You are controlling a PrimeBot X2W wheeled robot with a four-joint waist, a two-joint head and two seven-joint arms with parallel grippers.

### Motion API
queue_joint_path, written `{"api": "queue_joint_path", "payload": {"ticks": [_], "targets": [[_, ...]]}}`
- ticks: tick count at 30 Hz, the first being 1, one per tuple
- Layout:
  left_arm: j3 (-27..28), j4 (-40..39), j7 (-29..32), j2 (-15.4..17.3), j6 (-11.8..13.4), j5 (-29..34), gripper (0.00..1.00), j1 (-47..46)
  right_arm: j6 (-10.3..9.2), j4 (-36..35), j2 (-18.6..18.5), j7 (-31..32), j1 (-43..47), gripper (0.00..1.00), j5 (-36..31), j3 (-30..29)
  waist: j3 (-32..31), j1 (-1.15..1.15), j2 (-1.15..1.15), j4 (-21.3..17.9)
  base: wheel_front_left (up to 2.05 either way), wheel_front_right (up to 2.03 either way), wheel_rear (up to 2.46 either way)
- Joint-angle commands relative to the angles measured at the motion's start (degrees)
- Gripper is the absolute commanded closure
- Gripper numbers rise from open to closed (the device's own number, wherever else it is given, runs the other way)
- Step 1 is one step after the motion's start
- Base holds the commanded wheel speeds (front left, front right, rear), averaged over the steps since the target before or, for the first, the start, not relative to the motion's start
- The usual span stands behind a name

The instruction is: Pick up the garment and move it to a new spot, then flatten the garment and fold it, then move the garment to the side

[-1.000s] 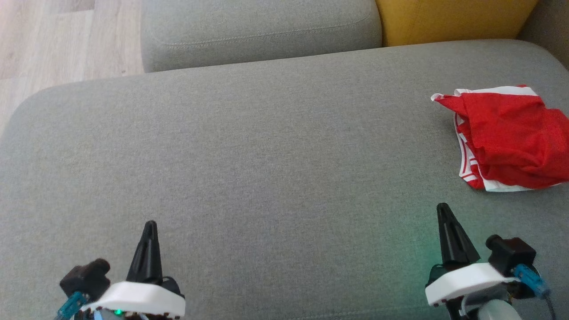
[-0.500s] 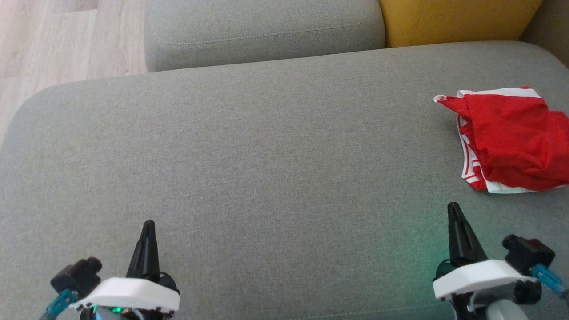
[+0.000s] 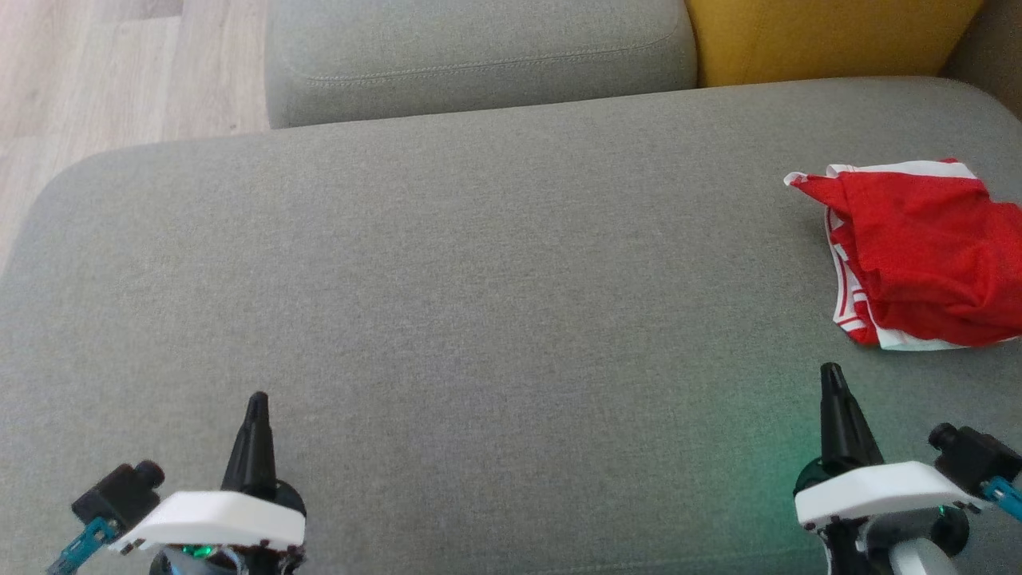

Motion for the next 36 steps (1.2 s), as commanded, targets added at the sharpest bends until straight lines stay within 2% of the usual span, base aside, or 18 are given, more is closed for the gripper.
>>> {"api": "queue_joint_path", "payload": {"ticks": [1,36], "targets": [[1.4,-1.5,0.4,0.8,-0.5,-1.8,1.0,-3.4,0.04,-2.1,-1.1,0.4,-3.2,1.0,2.4,0.0,0.0,0.0,0.0,0.1,0.0,0.0,0.0],[4.8,0.5,5.9,1.0,-2.5,-21.6,1.0,-6.2,0.07,-2.9,-1.4,5.5,-4.6,1.0,27.0,-2.3,-0.2,0.0,0.0,1.2,0.0,0.0,0.0]]}}
